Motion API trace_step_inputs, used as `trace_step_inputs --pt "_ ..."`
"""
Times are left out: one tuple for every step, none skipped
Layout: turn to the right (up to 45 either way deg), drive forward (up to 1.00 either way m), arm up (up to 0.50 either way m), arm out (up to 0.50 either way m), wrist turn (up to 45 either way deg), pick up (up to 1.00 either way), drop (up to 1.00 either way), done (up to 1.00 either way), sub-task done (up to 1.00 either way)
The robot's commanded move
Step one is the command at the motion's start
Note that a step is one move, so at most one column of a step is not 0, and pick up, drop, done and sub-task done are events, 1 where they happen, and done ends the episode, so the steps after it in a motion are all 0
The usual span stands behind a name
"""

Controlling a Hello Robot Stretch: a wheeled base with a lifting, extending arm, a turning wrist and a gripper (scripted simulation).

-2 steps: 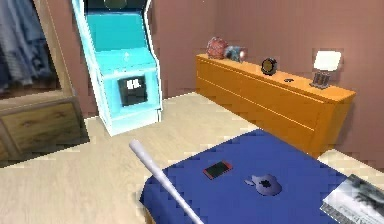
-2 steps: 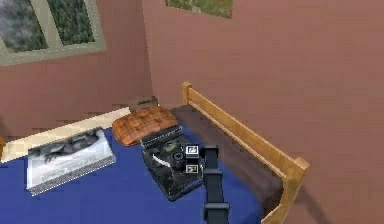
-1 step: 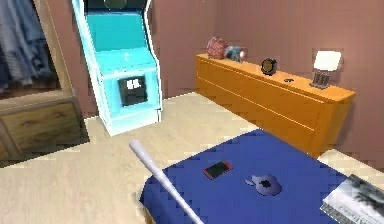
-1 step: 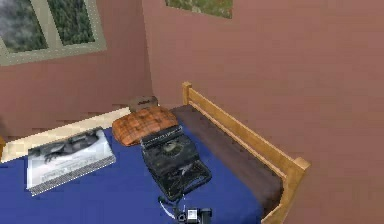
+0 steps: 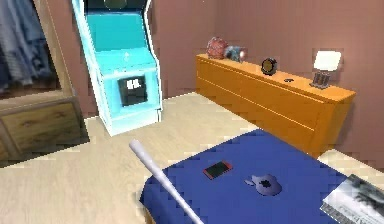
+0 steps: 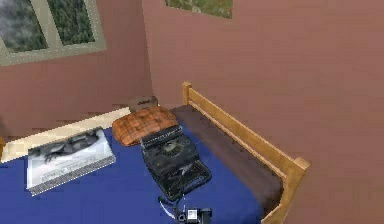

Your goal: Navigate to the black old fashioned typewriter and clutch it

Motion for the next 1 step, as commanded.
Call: trace_step_inputs --pt "0.0 0.0 0.1 0.0 0.0 0.0 0.0 0.0 0.0"
